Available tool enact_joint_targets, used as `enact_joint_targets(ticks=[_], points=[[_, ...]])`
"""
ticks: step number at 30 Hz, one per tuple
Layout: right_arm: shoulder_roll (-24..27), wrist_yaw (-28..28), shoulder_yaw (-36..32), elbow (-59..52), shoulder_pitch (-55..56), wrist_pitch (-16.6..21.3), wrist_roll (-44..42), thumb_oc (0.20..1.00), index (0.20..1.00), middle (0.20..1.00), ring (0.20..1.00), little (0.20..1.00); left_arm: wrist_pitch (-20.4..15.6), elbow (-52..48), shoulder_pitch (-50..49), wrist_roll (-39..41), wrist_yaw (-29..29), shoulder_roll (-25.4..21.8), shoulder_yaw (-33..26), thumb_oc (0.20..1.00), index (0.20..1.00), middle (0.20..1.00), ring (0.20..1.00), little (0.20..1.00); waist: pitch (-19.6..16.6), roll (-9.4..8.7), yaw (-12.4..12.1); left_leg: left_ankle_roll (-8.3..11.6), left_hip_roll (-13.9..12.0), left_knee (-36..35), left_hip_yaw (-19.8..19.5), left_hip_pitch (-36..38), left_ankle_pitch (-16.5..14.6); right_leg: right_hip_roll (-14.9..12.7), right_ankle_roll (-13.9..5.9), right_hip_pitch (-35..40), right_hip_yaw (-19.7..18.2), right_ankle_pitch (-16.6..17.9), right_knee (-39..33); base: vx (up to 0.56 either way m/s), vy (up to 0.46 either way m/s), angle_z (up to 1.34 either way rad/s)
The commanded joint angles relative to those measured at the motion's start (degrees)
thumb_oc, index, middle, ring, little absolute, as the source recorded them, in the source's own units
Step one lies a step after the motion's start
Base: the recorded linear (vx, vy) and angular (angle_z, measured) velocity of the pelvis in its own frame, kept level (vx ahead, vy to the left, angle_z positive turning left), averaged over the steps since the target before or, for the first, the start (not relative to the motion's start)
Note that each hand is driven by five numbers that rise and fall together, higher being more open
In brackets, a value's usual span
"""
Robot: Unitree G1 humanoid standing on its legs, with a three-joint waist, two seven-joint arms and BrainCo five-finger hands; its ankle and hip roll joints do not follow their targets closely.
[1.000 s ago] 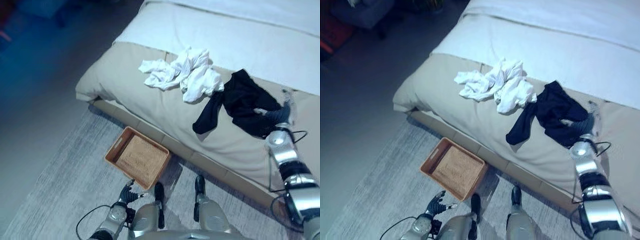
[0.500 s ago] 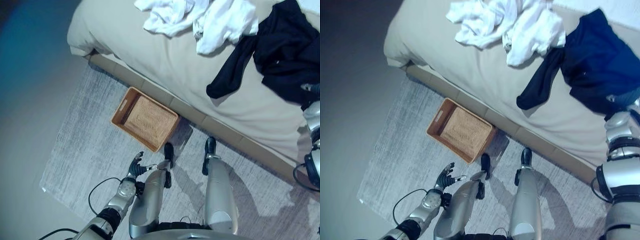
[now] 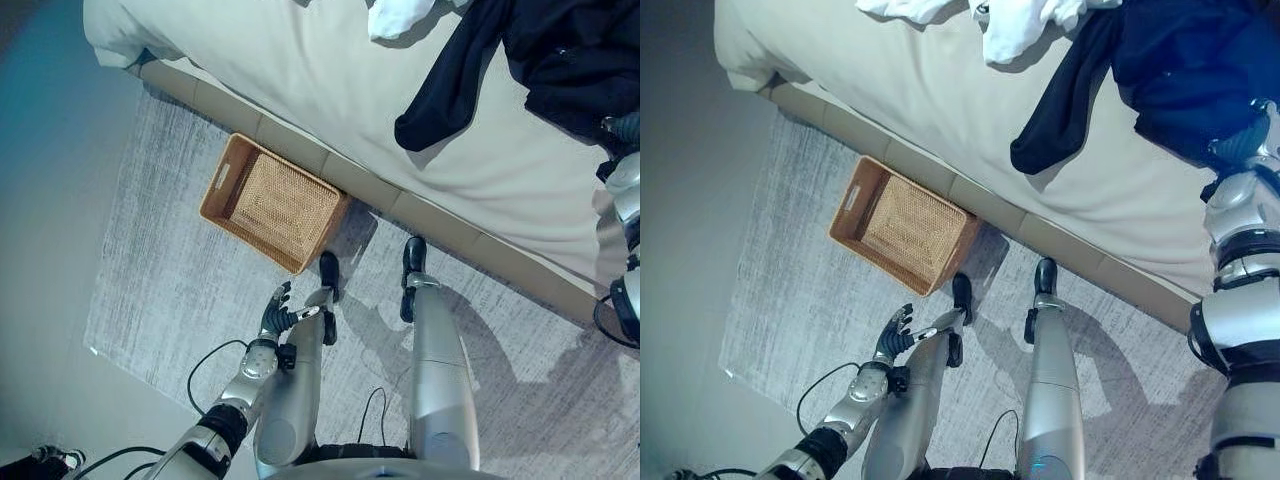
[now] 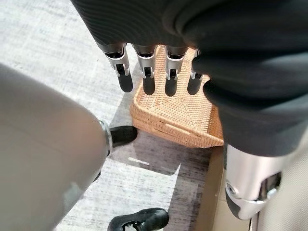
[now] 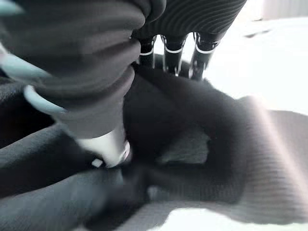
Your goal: Pick up clothes into the bucket
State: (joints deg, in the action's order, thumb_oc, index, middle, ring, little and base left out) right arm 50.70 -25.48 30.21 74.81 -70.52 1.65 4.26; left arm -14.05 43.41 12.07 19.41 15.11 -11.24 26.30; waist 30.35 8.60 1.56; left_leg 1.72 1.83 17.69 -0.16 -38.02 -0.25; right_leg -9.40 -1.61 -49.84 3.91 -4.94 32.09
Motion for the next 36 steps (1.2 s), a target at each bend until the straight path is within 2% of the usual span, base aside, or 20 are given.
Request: enact_joint_targets(ticks=[1, 4, 12, 19, 24, 25, 29, 31, 36], points=[[1.37, -0.27, 4.49, -3.71, -3.27, 3.58, -2.20, 0.200, 0.200, 0.200, 0.200, 0.200, -1.33, -0.64, -1.88, 1.19, 0.50, -1.90, -1.01, 1.000, 1.000, 1.000, 1.000, 1.000, -0.55, -3.09, -0.47, 0.21, 0.59, 7.21, -1.07, -3.24, -1.91, -0.75, -1.24, 2.92, 0.13, -2.17, 2.93, 0.00, 0.000, -0.08], [0.69, -0.85, 5.77, -6.75, -5.90, 4.42, -3.01, 0.200, 0.200, 0.200, 0.200, 0.200, -1.53, 0.47, -1.41, 1.22, 0.82, -1.98, -1.19, 1.000, 1.000, 1.000, 1.000, 1.000, -0.55, -3.94, -0.11, 0.37, 0.44, 6.53, -1.12, -2.70, -1.74, -0.45, -1.44, 3.51, 0.26, -1.41, 1.49, -0.01, -0.002, -0.05], [3.05, -4.09, 8.58, -12.04, -14.26, 5.61, -4.80, 0.200, 0.200, 0.200, 0.200, 0.200, -2.05, 2.38, -0.50, 0.16, 0.85, -2.87, -1.29, 1.000, 1.000, 1.000, 1.000, 1.000, -0.55, -6.13, 0.78, 0.85, -0.01, 4.29, -1.12, 2.13, -1.57, 0.16, -1.92, 8.95, 0.24, 0.32, -2.90, -0.02, 0.018, -0.06], [6.60, -5.66, 8.63, -18.38, -19.22, 5.90, -6.14, 0.200, 0.200, 0.200, 0.200, 0.200, -1.77, 6.00, -1.19, -0.54, 0.64, -4.51, -4.90, 1.000, 1.000, 1.000, 1.000, 1.000, -0.56, -10.07, 1.10, 0.89, -0.98, 2.11, -0.06, 13.14, -2.70, 1.11, -3.36, 21.56, -0.18, 3.39, -9.83, 0.01, 0.035, -0.08], [9.18, -6.10, 6.43, -25.65, -17.73, 5.55, -4.57, 0.200, 0.200, 0.200, 0.200, 0.200, -1.79, 4.39, -4.72, -1.24, 0.11, -6.96, -8.56, 1.000, 1.000, 1.000, 1.000, 1.000, -5.34, -12.74, 1.28, 1.02, -1.85, -3.74, 1.61, 21.55, -2.57, 1.87, -5.25, 30.67, -0.09, 6.48, -18.00, 0.09, 0.049, -0.21], [10.25, -6.24, 5.05, -26.82, -16.21, 5.55, -4.01, 0.200, 0.200, 0.200, 0.200, 0.200, -2.19, 1.70, -5.86, -1.13, -0.16, -8.01, -10.05, 1.000, 1.000, 1.000, 1.000, 1.000, -7.72, -13.21, 1.06, 1.01, -1.85, -5.98, 2.06, 24.60, -2.41, 1.90, -5.82, 34.13, 0.39, 7.04, -20.72, 0.11, 0.040, -0.24], [11.59, -6.41, 2.53, -29.45, -13.67, 5.59, -3.57, 0.200, 0.200, 0.200, 0.200, 0.200, -2.91, -4.62, -7.19, -1.50, -0.10, -9.94, -11.76, 1.000, 1.000, 1.000, 1.000, 1.000, -10.34, -13.50, 0.98, 0.97, -1.56, -8.24, 1.98, 27.48, -1.95, 1.84, -6.21, 37.24, 0.95, 7.43, -22.97, 0.10, 0.037, -0.13], [13.69, -5.52, 0.08, -35.09, -10.49, 6.08, -3.34, 0.200, 0.200, 0.200, 0.200, 0.200, -3.99, -16.69, -8.44, -1.93, 0.38, -13.43, -15.53, 1.000, 1.000, 1.000, 1.000, 1.000, -13.86, -13.60, 0.99, 1.04, -1.86, -9.94, 2.15, 31.11, -2.52, 1.96, -6.54, 41.41, 1.66, 7.15, -25.49, 0.12, 0.054, 0.04], [14.37, -0.87, -1.48, -41.82, -4.58, 6.27, -4.25, 0.200, 0.200, 0.200, 0.200, 0.200, -3.35, -36.04, -6.52, -5.73, -0.15, -23.64, -20.94, 1.000, 1.000, 1.000, 1.000, 1.000, -19.71, -14.62, 1.20, 0.84, -2.19, -11.28, 3.09, 35.34, -3.25, 1.99, -6.89, 45.86, 1.85, 7.30, -28.08, 0.10, 0.024, 0.01]])
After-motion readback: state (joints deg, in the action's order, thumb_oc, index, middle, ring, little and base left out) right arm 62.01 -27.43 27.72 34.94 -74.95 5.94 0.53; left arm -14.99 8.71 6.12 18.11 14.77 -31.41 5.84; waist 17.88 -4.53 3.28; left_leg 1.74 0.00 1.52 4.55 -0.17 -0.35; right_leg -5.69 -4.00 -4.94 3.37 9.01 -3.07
